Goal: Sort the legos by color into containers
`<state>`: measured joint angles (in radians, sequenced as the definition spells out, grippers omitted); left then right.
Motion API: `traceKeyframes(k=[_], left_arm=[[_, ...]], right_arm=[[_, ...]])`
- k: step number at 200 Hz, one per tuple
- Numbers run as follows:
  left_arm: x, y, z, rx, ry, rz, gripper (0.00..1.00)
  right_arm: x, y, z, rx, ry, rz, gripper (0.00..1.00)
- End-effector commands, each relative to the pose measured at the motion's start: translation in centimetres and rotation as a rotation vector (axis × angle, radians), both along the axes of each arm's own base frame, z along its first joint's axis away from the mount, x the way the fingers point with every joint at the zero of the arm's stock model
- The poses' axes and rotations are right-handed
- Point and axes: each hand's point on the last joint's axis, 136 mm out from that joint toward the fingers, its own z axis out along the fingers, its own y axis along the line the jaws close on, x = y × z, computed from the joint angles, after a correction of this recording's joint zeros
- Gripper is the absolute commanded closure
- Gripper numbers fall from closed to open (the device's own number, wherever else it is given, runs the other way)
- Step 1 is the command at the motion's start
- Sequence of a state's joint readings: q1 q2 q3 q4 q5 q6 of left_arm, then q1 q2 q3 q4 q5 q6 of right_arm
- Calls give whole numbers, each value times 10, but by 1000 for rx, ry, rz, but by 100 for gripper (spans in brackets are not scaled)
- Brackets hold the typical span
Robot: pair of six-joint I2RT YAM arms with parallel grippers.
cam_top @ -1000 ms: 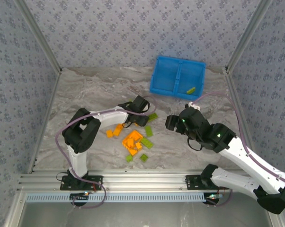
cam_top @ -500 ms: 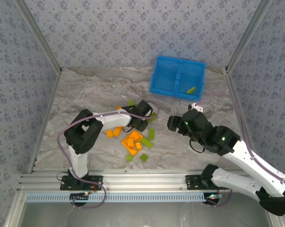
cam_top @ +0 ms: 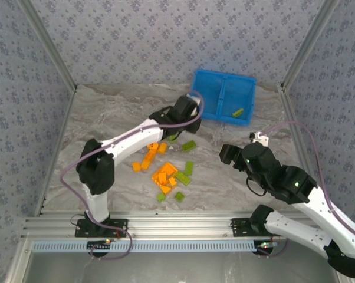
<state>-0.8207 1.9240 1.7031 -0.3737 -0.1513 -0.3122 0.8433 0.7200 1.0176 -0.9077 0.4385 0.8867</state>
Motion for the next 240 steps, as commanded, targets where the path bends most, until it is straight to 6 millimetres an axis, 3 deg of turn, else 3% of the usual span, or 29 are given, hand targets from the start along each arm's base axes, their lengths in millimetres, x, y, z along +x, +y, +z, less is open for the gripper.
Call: traceKeyframes(k=[1, 11, 25, 44, 97, 121, 136, 163, 186, 209, 240], left_arm=[[49, -14, -19, -7, -36, 50, 68], [69, -18, -29, -18, -19, 64, 68], [98, -25, -27, -42, -31, 86, 68], [124, -34, -36, -43, -47, 81, 68], [164, -58, -63, -108, -69, 44, 66], [164, -63, -52, -140, -86, 40, 50], [158, -67, -34, -152, -101, 23, 43], [138, -68, 19, -169, -143, -10, 42], [106, -62, 69, -202, -112, -61, 42], [66, -43, 106, -198, -76, -126, 42], [6, 10, 121, -142, -82, -156, 38]], right_arm=[[-1, -11, -6, -40, 5, -38, 6], [-2, -12, -6, -43, 8, -39, 6], [-2, -13, -7, -51, 8, -41, 7], [-3, -12, -7, -60, 7, -29, 6], [-4, -17, -11, -96, 18, -27, 5], [-5, -17, -12, -98, 21, -22, 5], [-5, -17, -14, -100, 25, -18, 4], [-6, -15, -15, -95, 28, -12, 4], [-4, -9, -17, -87, 31, 4, 4], [3, 11, -24, -77, 46, 54, 5], [21, 56, -47, -127, 116, 182, 4]])
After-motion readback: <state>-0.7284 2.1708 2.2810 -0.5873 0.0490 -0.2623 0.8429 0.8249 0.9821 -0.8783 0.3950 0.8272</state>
